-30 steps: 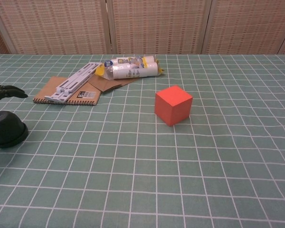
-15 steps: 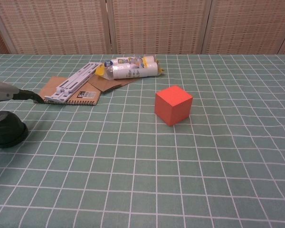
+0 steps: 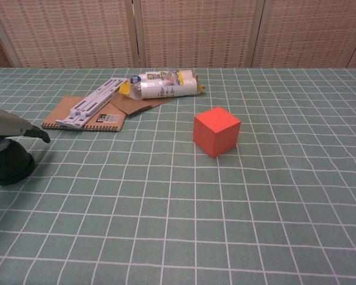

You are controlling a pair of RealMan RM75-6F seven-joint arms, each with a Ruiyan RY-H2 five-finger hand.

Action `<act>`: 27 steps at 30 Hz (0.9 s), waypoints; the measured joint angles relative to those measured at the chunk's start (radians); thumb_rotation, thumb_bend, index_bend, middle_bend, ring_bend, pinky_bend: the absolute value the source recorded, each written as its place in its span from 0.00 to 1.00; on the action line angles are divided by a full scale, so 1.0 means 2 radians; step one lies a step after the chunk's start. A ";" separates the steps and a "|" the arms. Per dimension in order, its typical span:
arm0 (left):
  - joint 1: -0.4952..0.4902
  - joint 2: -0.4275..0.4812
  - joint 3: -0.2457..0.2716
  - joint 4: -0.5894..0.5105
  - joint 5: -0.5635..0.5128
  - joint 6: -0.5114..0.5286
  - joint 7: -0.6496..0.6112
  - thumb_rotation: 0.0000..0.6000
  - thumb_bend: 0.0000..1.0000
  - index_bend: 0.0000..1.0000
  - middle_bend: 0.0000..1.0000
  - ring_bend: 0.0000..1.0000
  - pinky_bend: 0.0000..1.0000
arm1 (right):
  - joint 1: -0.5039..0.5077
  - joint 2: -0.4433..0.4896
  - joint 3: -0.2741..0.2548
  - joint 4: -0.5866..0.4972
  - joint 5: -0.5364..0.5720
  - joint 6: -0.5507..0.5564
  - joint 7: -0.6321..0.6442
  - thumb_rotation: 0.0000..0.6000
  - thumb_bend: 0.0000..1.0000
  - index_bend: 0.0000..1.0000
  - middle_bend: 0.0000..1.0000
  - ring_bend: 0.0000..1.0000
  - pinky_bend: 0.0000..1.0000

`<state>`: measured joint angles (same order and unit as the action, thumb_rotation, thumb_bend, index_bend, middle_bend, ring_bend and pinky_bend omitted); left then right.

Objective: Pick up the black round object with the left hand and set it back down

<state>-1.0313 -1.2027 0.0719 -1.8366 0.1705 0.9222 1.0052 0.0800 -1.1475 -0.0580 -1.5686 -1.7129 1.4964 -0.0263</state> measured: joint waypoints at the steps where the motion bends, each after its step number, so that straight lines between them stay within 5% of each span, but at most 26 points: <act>1: -0.004 -0.004 0.005 0.003 -0.004 0.008 0.005 1.00 0.38 0.00 0.00 0.00 0.10 | 0.000 0.000 0.000 0.000 0.000 -0.001 0.000 1.00 0.18 0.00 0.00 0.00 0.00; 20: -0.038 -0.033 0.037 0.042 -0.064 0.007 0.025 1.00 0.37 0.01 0.01 0.00 0.21 | 0.000 -0.002 0.002 -0.001 0.004 -0.002 -0.004 1.00 0.18 0.00 0.00 0.00 0.00; 27: -0.039 -0.039 0.044 0.059 -0.059 -0.004 0.017 1.00 0.37 0.17 0.16 0.10 0.36 | 0.000 -0.002 0.003 -0.002 0.005 -0.001 -0.003 1.00 0.18 0.00 0.00 0.00 0.00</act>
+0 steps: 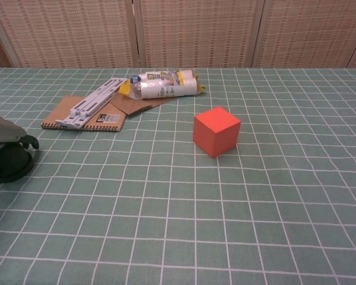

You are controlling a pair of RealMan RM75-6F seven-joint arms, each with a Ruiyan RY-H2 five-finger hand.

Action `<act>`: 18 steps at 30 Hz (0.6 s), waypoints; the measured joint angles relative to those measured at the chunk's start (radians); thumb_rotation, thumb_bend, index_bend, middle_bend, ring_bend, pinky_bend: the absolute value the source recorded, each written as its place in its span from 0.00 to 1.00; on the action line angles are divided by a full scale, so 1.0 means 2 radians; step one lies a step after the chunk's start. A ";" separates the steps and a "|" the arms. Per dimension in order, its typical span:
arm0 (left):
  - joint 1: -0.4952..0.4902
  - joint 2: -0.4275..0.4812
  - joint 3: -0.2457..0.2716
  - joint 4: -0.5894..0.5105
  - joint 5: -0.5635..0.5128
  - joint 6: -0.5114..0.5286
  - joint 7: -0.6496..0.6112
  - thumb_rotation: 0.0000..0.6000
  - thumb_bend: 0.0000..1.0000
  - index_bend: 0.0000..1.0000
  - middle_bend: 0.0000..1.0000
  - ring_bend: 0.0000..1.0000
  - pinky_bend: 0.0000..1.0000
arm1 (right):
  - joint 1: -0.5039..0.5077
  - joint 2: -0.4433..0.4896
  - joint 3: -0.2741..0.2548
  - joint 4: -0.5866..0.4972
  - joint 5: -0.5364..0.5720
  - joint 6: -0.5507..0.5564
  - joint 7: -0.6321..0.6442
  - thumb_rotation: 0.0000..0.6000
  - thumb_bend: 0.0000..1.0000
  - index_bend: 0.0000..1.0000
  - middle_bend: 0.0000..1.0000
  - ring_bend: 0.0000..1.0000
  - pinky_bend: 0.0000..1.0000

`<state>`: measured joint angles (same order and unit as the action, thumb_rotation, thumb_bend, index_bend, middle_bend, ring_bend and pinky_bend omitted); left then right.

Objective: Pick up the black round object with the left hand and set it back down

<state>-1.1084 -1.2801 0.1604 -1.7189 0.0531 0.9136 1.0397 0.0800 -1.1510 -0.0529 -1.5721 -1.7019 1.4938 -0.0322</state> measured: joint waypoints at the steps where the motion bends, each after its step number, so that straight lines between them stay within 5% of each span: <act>1: 0.000 -0.001 0.001 0.003 0.002 -0.003 -0.003 1.00 0.37 0.20 0.18 0.12 0.37 | 0.000 0.000 0.000 0.000 0.000 0.000 0.000 1.00 0.18 0.00 0.00 0.00 0.00; 7: 0.004 -0.003 0.005 0.011 0.020 -0.008 -0.016 1.00 0.37 0.29 0.29 0.23 0.46 | 0.000 -0.001 0.001 0.000 0.002 -0.001 -0.002 1.00 0.18 0.00 0.00 0.00 0.00; 18: 0.030 -0.003 0.007 0.024 0.095 -0.002 -0.062 1.00 0.40 0.58 0.62 0.56 0.83 | 0.001 -0.002 0.000 0.000 0.003 -0.004 -0.005 1.00 0.18 0.00 0.00 0.00 0.00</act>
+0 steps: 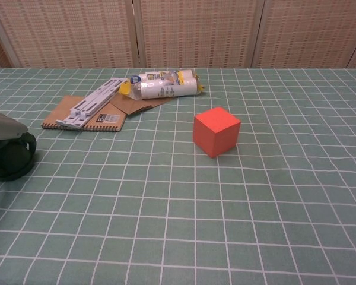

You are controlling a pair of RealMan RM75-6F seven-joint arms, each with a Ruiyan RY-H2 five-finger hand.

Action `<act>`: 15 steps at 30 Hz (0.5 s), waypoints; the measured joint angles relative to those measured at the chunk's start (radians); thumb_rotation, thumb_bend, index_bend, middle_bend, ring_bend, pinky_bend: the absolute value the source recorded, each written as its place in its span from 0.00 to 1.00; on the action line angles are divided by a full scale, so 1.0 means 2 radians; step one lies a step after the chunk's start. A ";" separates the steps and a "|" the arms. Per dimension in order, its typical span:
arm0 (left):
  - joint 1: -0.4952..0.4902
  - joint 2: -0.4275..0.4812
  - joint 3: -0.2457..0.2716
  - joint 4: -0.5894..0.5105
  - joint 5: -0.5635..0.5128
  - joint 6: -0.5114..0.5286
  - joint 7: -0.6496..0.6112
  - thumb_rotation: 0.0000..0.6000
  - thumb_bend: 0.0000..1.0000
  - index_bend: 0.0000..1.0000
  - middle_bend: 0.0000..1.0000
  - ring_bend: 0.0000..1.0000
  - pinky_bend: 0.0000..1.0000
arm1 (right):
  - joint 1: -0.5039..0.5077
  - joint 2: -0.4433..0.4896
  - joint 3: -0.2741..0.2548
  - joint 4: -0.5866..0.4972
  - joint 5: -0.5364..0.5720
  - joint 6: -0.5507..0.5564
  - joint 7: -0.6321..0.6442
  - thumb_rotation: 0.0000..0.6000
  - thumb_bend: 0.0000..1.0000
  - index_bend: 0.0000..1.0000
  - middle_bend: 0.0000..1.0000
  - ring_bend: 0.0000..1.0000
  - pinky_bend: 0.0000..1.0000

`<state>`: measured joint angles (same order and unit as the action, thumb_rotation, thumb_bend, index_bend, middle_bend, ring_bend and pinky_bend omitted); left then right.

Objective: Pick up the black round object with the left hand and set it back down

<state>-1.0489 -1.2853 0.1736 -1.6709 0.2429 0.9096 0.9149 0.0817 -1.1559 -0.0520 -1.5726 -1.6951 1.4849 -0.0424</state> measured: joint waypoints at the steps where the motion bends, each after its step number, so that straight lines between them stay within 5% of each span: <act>1: 0.005 0.001 -0.001 0.001 0.012 -0.001 -0.011 1.00 0.41 0.60 0.64 0.57 0.85 | 0.000 0.000 0.000 0.000 0.000 0.000 0.000 1.00 0.18 0.00 0.00 0.00 0.00; 15: 0.061 0.050 -0.032 -0.017 0.149 -0.026 -0.151 1.00 0.46 0.66 0.72 0.65 0.92 | 0.000 -0.001 0.000 0.001 -0.001 0.000 -0.005 1.00 0.17 0.00 0.00 0.00 0.00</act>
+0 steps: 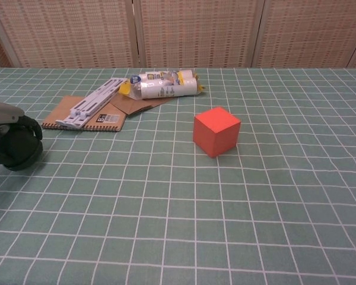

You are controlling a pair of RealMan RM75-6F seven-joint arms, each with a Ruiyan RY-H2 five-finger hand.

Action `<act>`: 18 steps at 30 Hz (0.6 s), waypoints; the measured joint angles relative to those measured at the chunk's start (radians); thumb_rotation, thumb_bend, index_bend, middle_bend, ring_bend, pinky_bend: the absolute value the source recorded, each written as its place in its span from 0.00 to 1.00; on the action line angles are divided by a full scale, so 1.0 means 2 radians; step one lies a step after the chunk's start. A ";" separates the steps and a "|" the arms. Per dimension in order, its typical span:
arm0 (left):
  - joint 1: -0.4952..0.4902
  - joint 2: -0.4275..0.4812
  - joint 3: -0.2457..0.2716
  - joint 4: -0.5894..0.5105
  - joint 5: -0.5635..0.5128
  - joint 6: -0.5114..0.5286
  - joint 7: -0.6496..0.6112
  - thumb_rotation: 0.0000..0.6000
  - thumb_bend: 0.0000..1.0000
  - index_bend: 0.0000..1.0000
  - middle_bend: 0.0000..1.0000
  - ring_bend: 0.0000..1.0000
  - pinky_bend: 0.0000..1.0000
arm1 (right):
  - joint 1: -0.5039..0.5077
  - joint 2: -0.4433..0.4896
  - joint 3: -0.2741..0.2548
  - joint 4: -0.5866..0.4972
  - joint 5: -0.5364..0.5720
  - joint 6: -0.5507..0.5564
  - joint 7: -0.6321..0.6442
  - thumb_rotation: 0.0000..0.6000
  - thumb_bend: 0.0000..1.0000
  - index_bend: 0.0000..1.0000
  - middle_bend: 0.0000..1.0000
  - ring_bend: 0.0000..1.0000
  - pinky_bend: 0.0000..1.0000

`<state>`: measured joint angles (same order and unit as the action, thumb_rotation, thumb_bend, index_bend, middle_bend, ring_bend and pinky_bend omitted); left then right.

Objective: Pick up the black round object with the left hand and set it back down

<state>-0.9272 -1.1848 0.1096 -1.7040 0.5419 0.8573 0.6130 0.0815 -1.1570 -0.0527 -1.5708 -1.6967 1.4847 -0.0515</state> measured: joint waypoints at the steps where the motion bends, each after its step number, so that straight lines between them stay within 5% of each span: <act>1: 0.005 0.005 -0.008 -0.005 0.014 -0.004 -0.020 1.00 0.46 0.66 0.72 0.65 0.92 | 0.000 0.000 0.000 0.000 0.000 -0.001 0.000 1.00 0.17 0.00 0.00 0.00 0.00; 9: 0.058 0.017 -0.074 -0.016 0.153 -0.011 -0.241 1.00 0.46 0.64 0.71 0.65 0.89 | 0.000 0.002 0.002 -0.001 0.002 0.003 0.006 1.00 0.18 0.00 0.00 0.00 0.00; 18: 0.121 0.017 -0.147 0.010 0.283 -0.014 -0.664 1.00 0.46 0.64 0.71 0.66 0.91 | 0.001 0.001 0.000 -0.001 0.002 -0.002 0.006 1.00 0.18 0.00 0.00 0.00 0.00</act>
<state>-0.6861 -1.1513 -0.1854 -1.6846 1.1087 0.8301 -0.7156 0.0836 -1.1555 -0.0528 -1.5724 -1.6935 1.4805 -0.0392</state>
